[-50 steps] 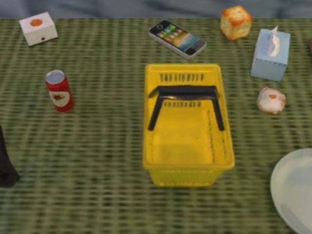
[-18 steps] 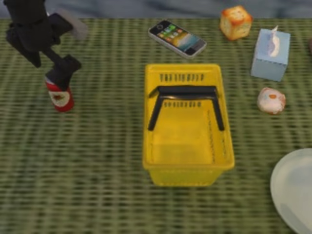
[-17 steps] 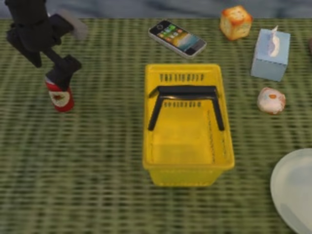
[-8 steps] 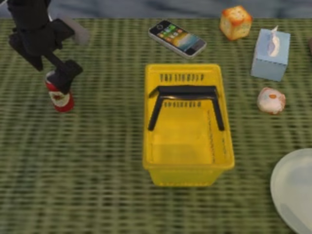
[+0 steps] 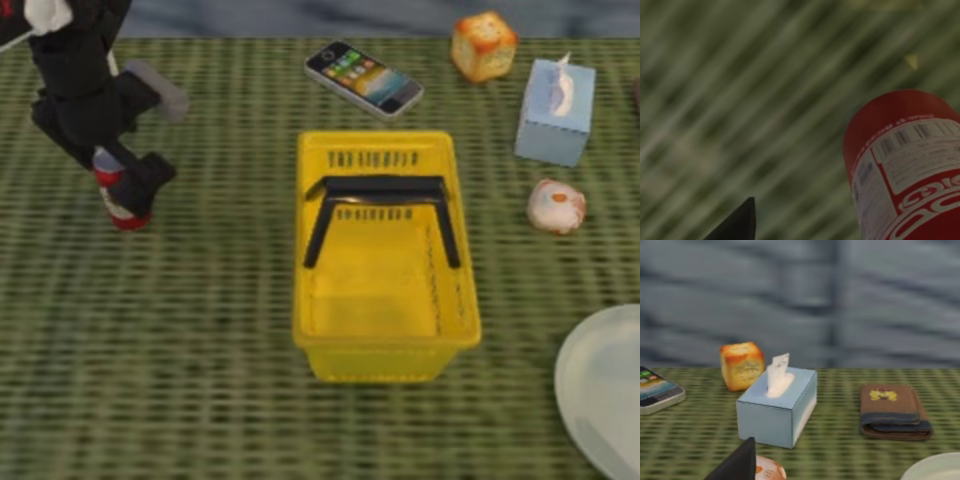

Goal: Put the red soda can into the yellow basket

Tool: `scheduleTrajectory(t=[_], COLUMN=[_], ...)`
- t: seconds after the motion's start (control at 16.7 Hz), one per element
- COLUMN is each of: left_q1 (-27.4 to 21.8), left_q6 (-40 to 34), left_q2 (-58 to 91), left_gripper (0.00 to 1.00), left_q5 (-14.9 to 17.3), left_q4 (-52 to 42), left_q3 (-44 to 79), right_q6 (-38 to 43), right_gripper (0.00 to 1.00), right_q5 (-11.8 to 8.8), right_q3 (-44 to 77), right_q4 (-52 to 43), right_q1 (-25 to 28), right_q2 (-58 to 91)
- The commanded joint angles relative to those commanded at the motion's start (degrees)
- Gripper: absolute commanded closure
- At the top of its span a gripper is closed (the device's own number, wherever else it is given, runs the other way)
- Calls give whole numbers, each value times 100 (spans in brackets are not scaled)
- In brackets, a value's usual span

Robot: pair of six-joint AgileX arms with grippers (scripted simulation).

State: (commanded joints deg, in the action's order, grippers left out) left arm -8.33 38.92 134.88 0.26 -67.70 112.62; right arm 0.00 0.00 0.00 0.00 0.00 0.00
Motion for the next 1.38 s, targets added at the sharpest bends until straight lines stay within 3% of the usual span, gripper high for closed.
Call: scheduleTrajectory(t=[0.06,0.84,1.38], left_q1=[0,0,-14], left_q6=[0,0,7], left_q2=[0,0,-8], left_gripper=[0,98,100], left_q5=[0,0,0], left_q4=[0,0,0], left_q3=[0,0,0], right_q6=[0,0,0], right_gripper=[0,0,0], right_q5=[0,0,0], right_q3=[0,0,0], right_q4=[0,0,0], right_q1=[0,0,0], right_q2=[0,0,0])
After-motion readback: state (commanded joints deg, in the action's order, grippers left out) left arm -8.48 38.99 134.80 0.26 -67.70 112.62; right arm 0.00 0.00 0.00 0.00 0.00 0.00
